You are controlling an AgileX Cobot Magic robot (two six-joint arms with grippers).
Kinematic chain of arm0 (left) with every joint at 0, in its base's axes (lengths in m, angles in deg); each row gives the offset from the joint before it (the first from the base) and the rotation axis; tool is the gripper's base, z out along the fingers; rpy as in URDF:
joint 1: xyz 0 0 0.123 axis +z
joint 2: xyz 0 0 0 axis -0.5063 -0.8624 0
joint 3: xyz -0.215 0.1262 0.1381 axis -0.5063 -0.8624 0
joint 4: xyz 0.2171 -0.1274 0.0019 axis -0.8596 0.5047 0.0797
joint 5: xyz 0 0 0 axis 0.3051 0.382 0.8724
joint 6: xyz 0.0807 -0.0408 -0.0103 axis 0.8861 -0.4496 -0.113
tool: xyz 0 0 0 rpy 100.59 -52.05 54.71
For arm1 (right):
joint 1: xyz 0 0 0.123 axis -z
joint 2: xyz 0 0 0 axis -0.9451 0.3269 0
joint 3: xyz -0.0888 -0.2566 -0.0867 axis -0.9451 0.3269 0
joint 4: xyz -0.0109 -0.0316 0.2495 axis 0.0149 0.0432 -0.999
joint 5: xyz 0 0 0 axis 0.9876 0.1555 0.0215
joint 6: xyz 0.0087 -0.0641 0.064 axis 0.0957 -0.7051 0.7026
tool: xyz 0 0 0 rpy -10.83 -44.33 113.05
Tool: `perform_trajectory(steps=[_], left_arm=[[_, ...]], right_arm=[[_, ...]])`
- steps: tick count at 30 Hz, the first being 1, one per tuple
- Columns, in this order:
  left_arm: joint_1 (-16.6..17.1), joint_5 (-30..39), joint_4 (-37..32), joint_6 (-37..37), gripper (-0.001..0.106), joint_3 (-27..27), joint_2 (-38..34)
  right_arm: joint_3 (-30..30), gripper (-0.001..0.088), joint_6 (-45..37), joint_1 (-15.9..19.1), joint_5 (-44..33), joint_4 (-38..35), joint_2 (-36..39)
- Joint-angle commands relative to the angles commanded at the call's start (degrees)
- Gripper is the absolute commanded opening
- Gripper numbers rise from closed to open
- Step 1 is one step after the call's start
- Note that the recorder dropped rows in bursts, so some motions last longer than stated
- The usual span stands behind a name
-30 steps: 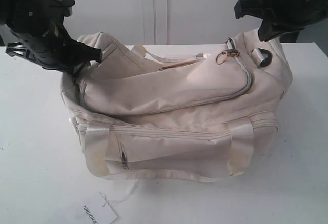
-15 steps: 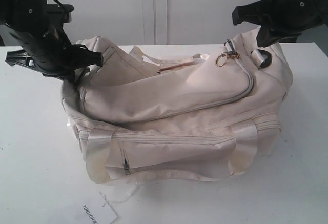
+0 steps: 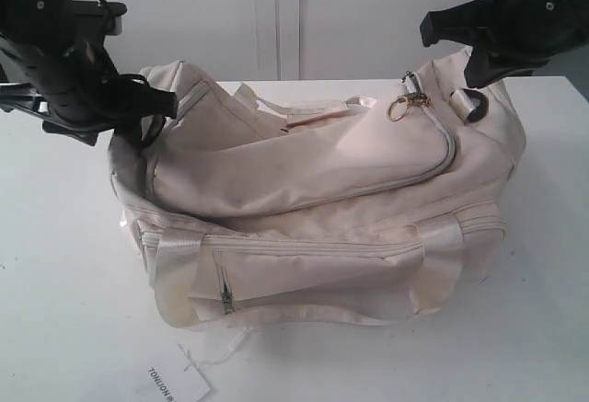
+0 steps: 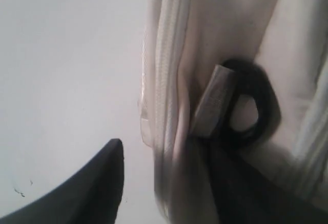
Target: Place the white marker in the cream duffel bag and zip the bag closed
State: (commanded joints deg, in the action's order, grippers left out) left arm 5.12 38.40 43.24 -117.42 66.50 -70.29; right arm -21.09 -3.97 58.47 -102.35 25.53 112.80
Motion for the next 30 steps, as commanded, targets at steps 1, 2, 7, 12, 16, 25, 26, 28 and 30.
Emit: perform_trajectory(steps=[1, 2, 7, 12, 16, 25, 26, 28, 30], left_arm=[[0.0, 1.3, 0.0, 0.7, 0.056, -0.1, 0.7], [0.0, 2.8, 0.0, 1.3, 0.056, -0.1, 1.4], [0.0, 8.5, 0.0, 4.6, 0.056, -0.4, 3.8], [0.0, 10.3, 0.1, 5.2, 0.051, -1.6, 6.4], [0.0, 10.1, 0.6, 5.2, 0.034, -4.6, 9.5], [0.0, 9.0, 0.9, 5.1, 0.000, -13.6, 18.2], [0.0, 8.3, 1.0, 5.1, 0.000, -14.7, 19.3], [0.0, 7.9, 1.3, 5.1, 0.000, -16.2, 21.3], [0.0, 7.7, 1.6, 5.1, 0.000, -17.6, 23.5]], right_arm=[[0.0, 0.0000, 0.0, 0.0, -0.5, 0.0, -0.3], [0.1, 0.0000, 0.0, 0.0, -1.1, 0.0, -0.7], [2.6, 0.0000, 0.0, 0.0, -1.9, 0.0, -3.5], [7.2, 0.0000, 0.0, 0.0, -1.9, 0.0, -7.4], [10.8, 0.0000, 0.0, 0.0, -1.3, 0.0, -10.5], [19.7, 0.0000, 0.0, 0.0, 3.1, 1.1, -18.9], [20.8, 0.0000, 0.0, 0.0, 3.9, 1.3, -19.9], [22.6, 0.0000, 0.0, 0.0, 4.8, 2.5, -21.7], [24.7, 0.0000, 0.0, 0.0, 5.5, 3.0, -24.0]])
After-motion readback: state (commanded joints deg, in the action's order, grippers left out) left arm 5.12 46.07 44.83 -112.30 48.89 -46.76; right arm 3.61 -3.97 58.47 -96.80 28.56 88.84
